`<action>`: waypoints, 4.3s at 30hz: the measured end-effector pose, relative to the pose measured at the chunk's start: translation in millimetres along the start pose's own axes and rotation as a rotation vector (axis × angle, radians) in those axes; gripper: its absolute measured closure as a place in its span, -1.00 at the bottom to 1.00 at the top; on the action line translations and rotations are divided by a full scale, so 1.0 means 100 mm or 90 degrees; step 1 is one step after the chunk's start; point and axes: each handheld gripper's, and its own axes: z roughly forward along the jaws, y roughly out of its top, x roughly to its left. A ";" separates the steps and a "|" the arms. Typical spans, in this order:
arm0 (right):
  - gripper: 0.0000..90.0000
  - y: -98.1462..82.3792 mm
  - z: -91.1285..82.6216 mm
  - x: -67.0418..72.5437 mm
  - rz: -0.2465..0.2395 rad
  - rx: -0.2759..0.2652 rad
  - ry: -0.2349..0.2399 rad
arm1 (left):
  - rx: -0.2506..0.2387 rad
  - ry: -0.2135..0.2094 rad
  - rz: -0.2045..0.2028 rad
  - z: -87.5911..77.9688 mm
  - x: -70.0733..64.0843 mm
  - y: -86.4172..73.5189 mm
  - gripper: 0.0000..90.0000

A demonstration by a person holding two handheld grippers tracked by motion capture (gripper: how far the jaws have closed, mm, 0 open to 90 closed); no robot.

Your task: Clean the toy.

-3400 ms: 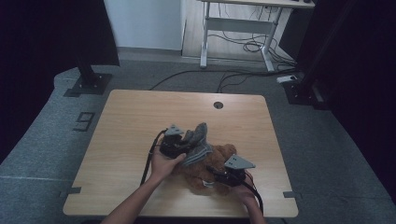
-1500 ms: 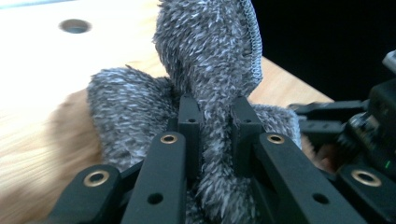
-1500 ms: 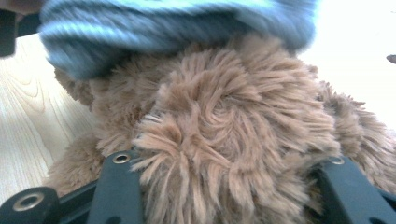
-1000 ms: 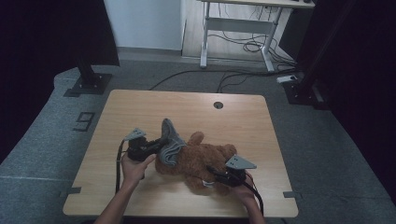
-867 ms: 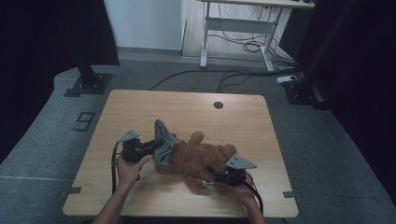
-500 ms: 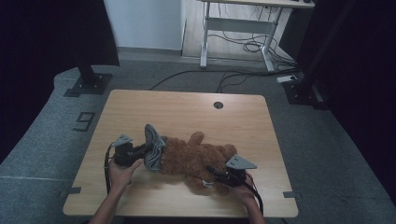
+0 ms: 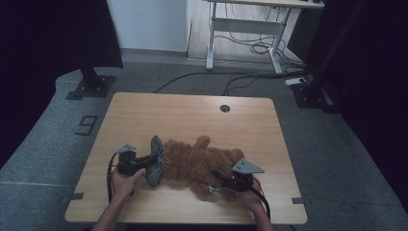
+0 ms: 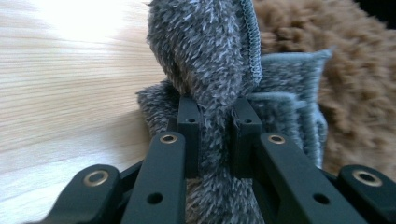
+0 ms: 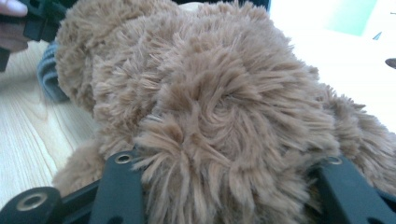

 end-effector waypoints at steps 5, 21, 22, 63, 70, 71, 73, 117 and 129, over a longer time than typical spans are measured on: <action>0.20 0.11 0.03 0.03 -0.026 -0.019 -0.024 | 0.005 0.004 0.003 0.08 -0.03 0.06 0.73; 0.19 0.26 0.12 -0.10 -0.175 -0.070 -0.053 | -0.062 -0.016 -0.005 0.03 -0.09 0.36 0.72; 0.19 0.23 0.12 -0.09 -0.171 -0.076 -0.051 | -0.065 -0.017 0.002 0.00 -0.13 0.39 0.72; -0.72 0.26 -0.31 -0.06 0.007 -0.101 0.010 | -0.066 -0.030 0.122 0.24 -0.70 0.30 0.76; -0.92 0.24 -0.13 -0.09 0.059 -0.025 0.034 | -0.066 -0.043 0.118 0.14 -0.69 0.21 0.75; -0.93 0.24 -0.10 -0.06 0.057 -0.015 0.038 | -0.066 -0.044 0.118 0.14 -0.69 0.20 0.75; -0.85 0.22 -0.04 -0.03 0.052 0.009 0.035 | -0.065 -0.045 0.117 0.13 -0.69 0.20 0.75; 0.19 0.02 -0.12 0.02 -0.048 -0.010 -0.008 | -0.063 -0.063 0.130 0.13 -1.03 0.48 0.71; 0.19 0.01 -0.13 0.00 -0.042 -0.015 -0.004 | -0.088 -0.046 0.051 -0.10 -0.43 0.28 0.71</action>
